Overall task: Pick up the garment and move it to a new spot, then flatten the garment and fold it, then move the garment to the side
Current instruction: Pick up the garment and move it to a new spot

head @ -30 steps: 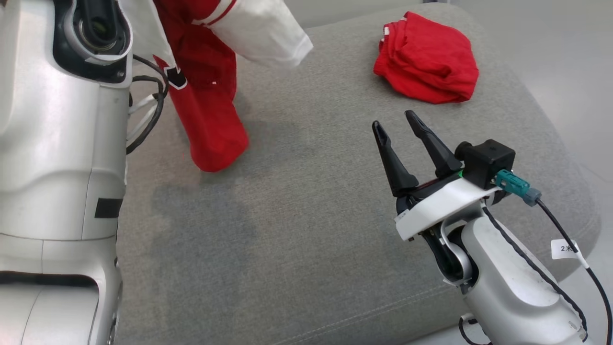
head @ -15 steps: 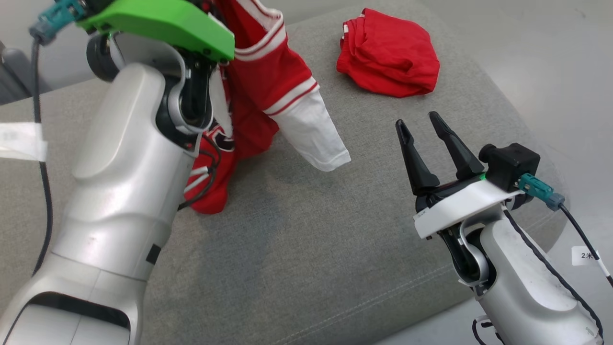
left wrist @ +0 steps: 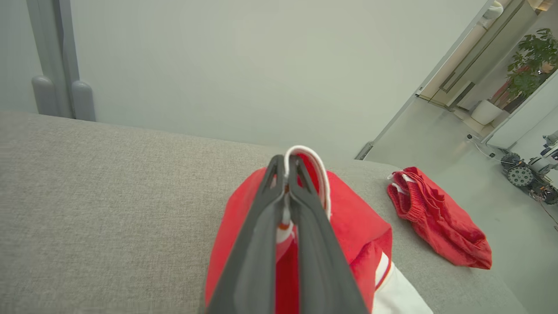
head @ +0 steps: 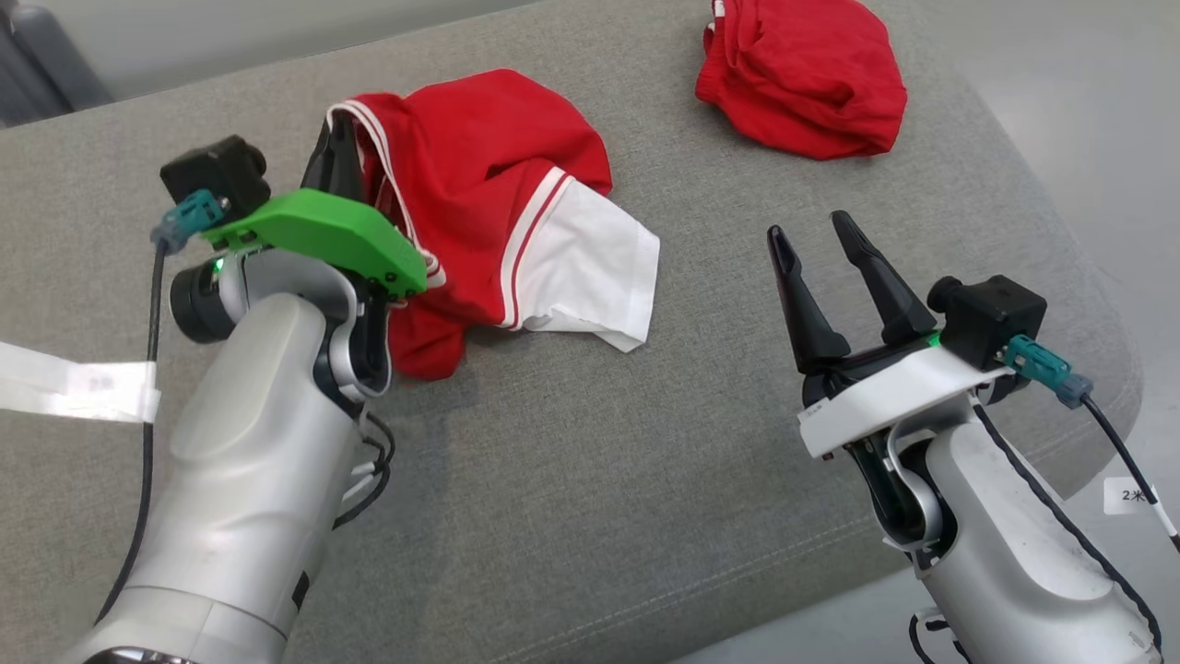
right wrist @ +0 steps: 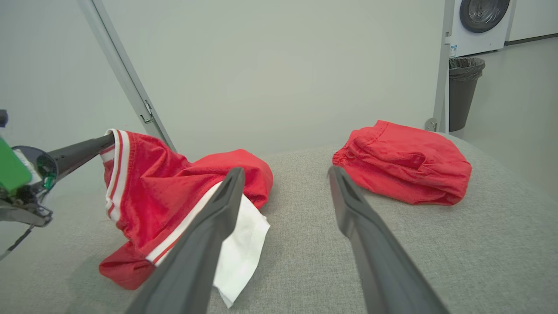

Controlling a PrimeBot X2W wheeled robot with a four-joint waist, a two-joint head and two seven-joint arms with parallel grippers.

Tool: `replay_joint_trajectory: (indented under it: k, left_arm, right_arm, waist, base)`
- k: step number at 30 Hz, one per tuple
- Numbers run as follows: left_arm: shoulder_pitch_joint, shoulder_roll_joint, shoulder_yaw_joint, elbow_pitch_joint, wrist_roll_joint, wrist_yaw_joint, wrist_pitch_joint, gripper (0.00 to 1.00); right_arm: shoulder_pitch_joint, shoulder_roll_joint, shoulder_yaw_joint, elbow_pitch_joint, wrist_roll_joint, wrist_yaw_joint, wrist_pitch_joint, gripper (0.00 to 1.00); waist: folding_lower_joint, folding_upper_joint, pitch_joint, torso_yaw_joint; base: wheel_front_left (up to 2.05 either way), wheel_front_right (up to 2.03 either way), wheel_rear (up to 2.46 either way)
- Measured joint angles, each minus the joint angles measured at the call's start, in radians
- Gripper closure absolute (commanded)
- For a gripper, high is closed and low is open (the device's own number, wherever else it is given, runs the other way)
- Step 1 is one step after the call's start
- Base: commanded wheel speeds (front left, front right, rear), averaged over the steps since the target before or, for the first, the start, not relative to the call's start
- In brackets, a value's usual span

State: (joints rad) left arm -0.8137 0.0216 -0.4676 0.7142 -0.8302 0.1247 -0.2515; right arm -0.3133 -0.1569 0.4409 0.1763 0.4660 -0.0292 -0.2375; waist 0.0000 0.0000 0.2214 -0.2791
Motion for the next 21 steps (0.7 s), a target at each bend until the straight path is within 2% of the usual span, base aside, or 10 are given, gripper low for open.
replay_joint_trajectory:
  k: [9,10,13,16,21]
  left_arm:
    - [0.062,0.006,0.003,0.017,0.076,0.000,0.000,1.00]
    - [0.065,0.007,-0.005,0.016,0.101,0.000,0.000,0.95]
    - [0.090,0.008,-0.038,0.018,0.138,0.000,0.000,0.55]
    - [0.118,0.009,-0.067,0.021,0.180,0.000,0.000,0.00]
    - [0.148,0.010,-0.086,0.025,0.208,0.000,0.000,0.00]
  right_arm:
    - [0.015,0.001,0.003,0.004,0.000,0.002,-0.001,0.00]
    - [0.015,0.001,0.004,0.006,0.000,0.002,-0.001,0.00]
    - [0.015,0.001,0.005,0.013,0.000,0.003,-0.001,0.00]
    - [0.016,0.001,0.004,0.015,0.000,0.003,-0.001,0.00]
    - [0.031,-0.004,-0.005,0.018,0.000,0.002,-0.008,0.00]
  waist:
    - [0.0000,0.0000,0.005,0.014]
    - [0.0000,0.0000,0.003,0.015]
    - [0.0000,0.0000,-0.005,0.017]
    - [0.0000,0.0000,-0.014,0.020]
    - [0.0000,0.0000,-0.026,0.030]
  base:
    - [0.00,0.00,0.00]
    - [0.00,0.00,0.00]
    - [0.00,0.00,0.00]
    - [0.00,0.00,0.00]
    - [0.00,0.00,0.00]
